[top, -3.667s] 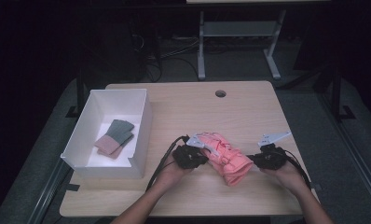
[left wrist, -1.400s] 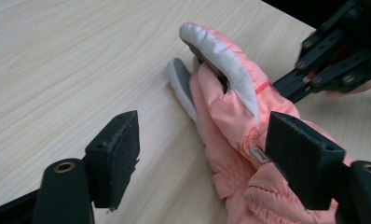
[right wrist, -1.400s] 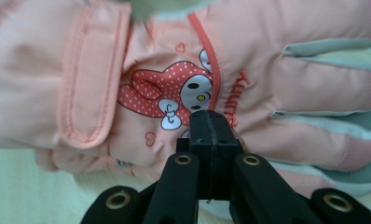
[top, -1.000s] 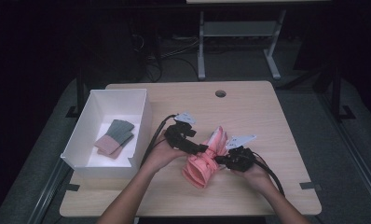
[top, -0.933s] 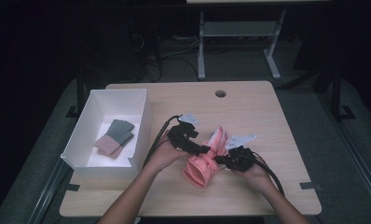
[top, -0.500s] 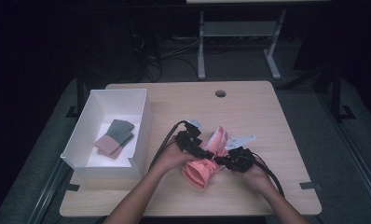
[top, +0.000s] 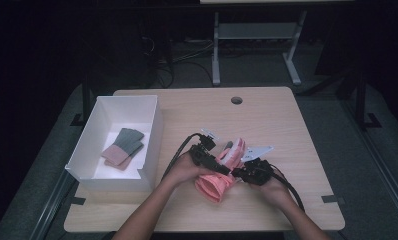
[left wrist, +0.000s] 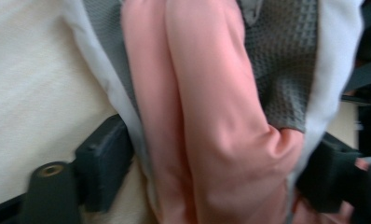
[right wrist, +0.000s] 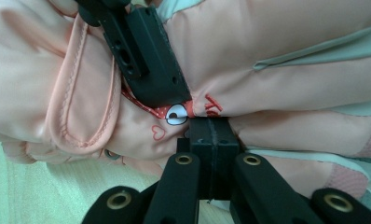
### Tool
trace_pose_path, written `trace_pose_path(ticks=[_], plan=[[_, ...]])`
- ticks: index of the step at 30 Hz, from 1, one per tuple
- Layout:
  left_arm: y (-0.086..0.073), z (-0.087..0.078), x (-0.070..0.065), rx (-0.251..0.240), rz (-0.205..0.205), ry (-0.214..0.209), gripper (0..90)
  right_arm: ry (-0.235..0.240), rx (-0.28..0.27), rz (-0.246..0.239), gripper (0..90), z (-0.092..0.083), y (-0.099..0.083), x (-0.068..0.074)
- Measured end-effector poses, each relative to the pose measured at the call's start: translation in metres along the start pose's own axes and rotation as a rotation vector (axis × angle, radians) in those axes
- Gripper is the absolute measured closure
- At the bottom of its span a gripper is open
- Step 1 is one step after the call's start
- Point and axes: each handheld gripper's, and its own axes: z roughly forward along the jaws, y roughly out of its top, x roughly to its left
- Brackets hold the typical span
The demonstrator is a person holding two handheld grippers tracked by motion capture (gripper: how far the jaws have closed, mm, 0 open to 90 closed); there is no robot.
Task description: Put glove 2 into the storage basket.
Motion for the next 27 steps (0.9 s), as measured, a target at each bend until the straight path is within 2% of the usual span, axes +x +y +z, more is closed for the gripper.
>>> trace_pose_path(ticks=[5, 8, 12, 15, 16, 20, 21, 22, 27], plan=[[0.0, -0.001, 0.004, 0.016, -0.014, -0.051, 29.8, 0.002, -0.001, 0.003, 90.0, 0.0, 0.0, 0.0], [-0.001, -0.002, 0.008, 0.012, -0.034, -0.094, 38.7, 0.0, -0.003, 0.004, 90.0, 0.0, 0.0, 0.0], [-0.002, -0.005, 0.008, 0.001, -0.036, -0.099, 52.5, 0.0, -0.007, 0.002, 90.0, 0.0, -0.001, 0.0], [-0.003, -0.007, 0.01, -0.014, -0.045, -0.117, 57.4, 0.009, -0.012, 0.002, 90.0, -0.003, -0.001, -0.001], [-0.004, -0.007, 0.01, -0.022, -0.056, -0.127, 58.2, 0.017, -0.016, 0.005, 88.4, -0.005, -0.001, -0.002], [-0.002, -0.011, 0.009, -0.035, -0.064, -0.129, 59.5, 0.055, -0.042, 0.03, 72.5, -0.021, -0.002, -0.003], [-0.002, -0.013, 0.008, -0.035, -0.058, -0.126, 59.6, 0.057, -0.044, 0.036, 70.0, -0.024, -0.003, -0.003], [-0.001, -0.014, 0.006, -0.042, -0.07, -0.123, 59.9, 0.058, -0.052, 0.034, 67.1, -0.028, -0.005, -0.004], [0.001, -0.025, 0.002, -0.063, -0.069, -0.094, 60.0, 0.053, -0.076, 0.079, 54.4, -0.043, -0.013, -0.006]])
